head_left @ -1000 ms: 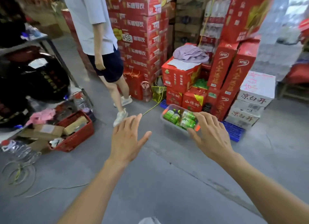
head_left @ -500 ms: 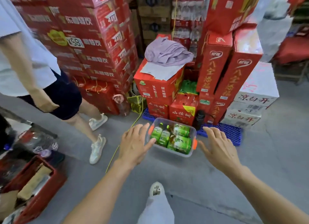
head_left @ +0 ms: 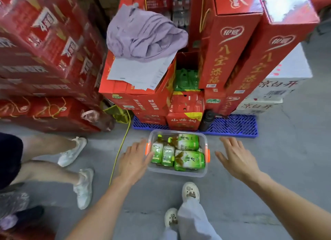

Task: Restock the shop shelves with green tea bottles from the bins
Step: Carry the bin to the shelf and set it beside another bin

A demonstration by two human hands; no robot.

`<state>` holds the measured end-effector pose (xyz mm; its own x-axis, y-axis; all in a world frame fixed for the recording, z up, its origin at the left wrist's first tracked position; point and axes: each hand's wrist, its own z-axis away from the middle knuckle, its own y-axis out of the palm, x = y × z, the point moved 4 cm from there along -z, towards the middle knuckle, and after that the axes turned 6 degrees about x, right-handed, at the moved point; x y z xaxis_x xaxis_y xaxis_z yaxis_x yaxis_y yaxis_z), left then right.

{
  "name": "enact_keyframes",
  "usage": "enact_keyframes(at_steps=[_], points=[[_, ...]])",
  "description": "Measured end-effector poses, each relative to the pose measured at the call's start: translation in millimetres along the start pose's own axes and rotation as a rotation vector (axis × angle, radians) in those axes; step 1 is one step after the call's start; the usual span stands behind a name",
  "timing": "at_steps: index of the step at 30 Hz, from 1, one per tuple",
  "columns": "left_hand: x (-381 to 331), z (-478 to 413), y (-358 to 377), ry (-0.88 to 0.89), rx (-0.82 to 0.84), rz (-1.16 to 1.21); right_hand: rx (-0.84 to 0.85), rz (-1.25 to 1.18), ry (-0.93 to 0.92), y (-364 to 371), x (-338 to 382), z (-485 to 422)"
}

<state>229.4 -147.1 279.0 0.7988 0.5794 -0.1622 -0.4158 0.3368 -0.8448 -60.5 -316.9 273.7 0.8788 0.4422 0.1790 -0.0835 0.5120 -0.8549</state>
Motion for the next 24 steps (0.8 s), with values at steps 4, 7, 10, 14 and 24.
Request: enact_keyframes(at_steps=[4, 7, 10, 14, 24], points=[[16.3, -60.8, 42.7, -0.068, 0.116, 0.06, 0.131, -0.056, 0.078, 55.0, -21.4, -52.8], [31.3, -99.8, 83.7, -0.103, 0.196, 0.103, 0.194, -0.152, 0.167, 101.2, -38.8, -87.0], [47.2, -142.1, 127.0, -0.161, 0.252, 0.197, 0.246, -0.272, 0.263, 152.4, -50.7, -121.2], [68.9, -209.0, 191.3, -0.253, 0.26, 0.303, 0.244, -0.405, 0.401, 220.7, -64.6, -171.4], [131.8, -324.7, 341.8, -0.487, 0.189, 0.575, 0.12, -0.9, 0.736, 372.1, -101.1, -254.7]])
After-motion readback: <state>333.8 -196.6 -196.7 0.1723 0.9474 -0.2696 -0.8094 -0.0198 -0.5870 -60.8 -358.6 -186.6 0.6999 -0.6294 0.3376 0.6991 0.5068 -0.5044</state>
